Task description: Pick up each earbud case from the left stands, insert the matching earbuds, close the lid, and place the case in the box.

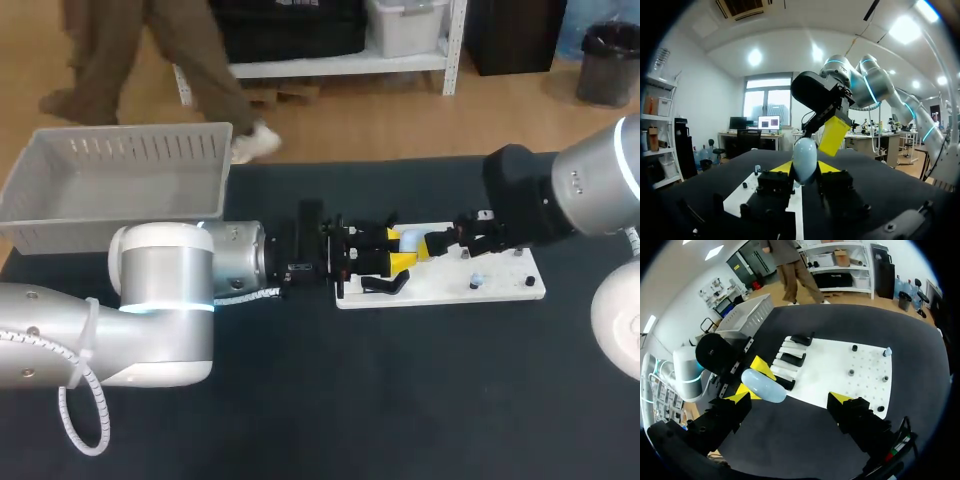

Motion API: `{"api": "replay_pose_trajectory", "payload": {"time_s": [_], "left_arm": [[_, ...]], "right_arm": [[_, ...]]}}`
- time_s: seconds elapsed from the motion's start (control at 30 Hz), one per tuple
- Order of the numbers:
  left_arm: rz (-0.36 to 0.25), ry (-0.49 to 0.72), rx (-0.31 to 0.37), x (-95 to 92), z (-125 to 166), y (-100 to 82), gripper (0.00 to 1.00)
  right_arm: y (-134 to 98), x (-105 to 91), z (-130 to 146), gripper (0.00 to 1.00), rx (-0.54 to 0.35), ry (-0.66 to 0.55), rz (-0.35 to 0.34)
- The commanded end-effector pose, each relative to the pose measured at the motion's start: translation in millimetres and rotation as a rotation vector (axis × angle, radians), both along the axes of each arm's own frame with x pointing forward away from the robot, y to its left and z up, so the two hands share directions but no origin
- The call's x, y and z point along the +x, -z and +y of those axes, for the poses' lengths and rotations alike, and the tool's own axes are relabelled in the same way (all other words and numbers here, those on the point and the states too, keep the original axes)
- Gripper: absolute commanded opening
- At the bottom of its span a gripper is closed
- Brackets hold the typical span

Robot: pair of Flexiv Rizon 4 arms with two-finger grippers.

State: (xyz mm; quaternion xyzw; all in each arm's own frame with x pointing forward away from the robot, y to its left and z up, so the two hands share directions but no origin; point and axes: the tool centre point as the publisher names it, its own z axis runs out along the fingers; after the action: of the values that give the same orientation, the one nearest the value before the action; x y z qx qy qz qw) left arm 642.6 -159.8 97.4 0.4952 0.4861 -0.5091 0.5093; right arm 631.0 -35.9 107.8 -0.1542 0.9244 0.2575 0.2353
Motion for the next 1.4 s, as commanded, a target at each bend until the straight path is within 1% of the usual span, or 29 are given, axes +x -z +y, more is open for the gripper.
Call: {"api": "replay_pose_trajectory", "payload": {"time_s": [0.03, 0.33, 0.57, 0.77, 0.9, 1.07, 1.23, 1.3, 1.33, 1.4], "left_arm": [[0.000, -0.006, 0.001, -1.4, 0, -0.4, 0.00], [0.000, -0.006, 0.001, -1.4, 0, -0.4, 0.00], [0.000, -0.006, 0.001, -1.4, 0, -0.4, 0.00], [0.000, -0.006, 0.001, -1.4, 0, -0.4, 0.00], [0.000, -0.006, 0.001, -1.4, 0, -0.4, 0.00], [-0.015, 0.003, -0.014, -2.8, 0, -1.2, 0.00], [-0.039, 0.023, -0.038, -6.4, 0, -2.1, 0.00], [-0.039, 0.023, -0.040, -7.7, 1, -1.5, 0.00], [-0.039, 0.023, -0.041, -8.1, 2, -0.7, 0.00], [-0.037, 0.021, -0.044, -8.9, 3, 0.7, 0.00]], "right_arm": [[3, 2.6, 0, 1.00, -0.009, 0.009, -0.002], [3, 7.5, -3, 1.00, -0.017, 0.024, -0.002], [-5, 9.5, -4, 1.00, -0.012, 0.030, -0.011], [-21, 9.8, -7, 1.00, -0.005, 0.026, -0.039], [-41, 14.8, -16, 1.00, -0.020, 0.023, -0.092], [-62, 25.4, -33, 1.00, -0.087, 0.018, -0.172], [-66, 41.3, -53, 1.00, -0.176, 0.028, -0.209], [-63, 47.6, -62, 0.90, -0.203, 0.040, -0.205], [-61, 50.7, -66, 0.92, -0.222, 0.043, -0.206], [-55, 56.5, -74, 1.00, -0.249, 0.051, -0.197]]}}
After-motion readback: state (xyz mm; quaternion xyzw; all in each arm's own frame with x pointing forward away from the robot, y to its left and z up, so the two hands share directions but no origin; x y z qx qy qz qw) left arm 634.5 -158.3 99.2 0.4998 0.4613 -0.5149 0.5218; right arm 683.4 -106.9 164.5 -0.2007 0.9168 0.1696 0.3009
